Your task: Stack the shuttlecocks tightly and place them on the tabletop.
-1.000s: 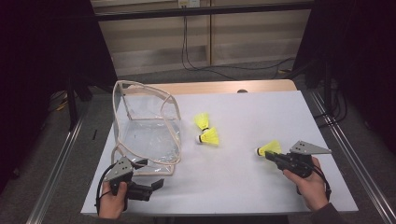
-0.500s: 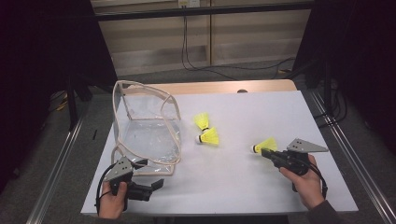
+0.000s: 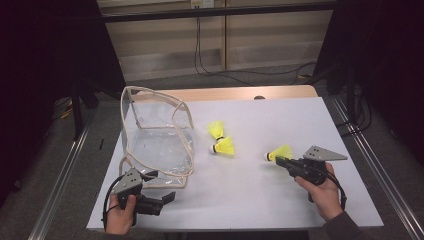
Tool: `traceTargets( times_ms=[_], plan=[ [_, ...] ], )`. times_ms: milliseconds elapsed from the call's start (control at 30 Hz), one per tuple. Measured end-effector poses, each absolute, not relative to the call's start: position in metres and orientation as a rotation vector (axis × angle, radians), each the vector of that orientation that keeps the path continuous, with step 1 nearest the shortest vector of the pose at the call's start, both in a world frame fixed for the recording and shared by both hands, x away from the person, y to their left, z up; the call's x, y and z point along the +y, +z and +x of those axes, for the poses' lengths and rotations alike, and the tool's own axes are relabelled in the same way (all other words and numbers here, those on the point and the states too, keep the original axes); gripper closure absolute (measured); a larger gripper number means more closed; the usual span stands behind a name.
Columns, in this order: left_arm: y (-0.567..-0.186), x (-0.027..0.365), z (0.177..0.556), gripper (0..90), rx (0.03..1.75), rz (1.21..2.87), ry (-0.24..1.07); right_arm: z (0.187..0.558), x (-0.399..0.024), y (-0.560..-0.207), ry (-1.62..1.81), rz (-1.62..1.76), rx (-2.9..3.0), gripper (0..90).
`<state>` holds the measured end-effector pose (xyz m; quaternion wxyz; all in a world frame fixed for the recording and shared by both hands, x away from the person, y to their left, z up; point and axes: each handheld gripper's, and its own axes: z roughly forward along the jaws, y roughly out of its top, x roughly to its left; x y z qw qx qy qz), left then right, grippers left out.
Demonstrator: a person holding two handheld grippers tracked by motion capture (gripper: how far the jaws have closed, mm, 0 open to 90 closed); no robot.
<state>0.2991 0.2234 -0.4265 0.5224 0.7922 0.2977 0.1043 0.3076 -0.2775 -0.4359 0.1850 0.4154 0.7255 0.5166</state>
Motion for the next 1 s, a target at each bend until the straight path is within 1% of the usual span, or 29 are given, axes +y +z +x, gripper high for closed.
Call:
traceTargets(
  times_ms=[1000],
  plan=[
    [-0.426,0.224,0.299,2.4,0.714,1.896,0.246,0.321,-0.265,-0.433,1.477,1.152,2.044,89.2]
  ],
)
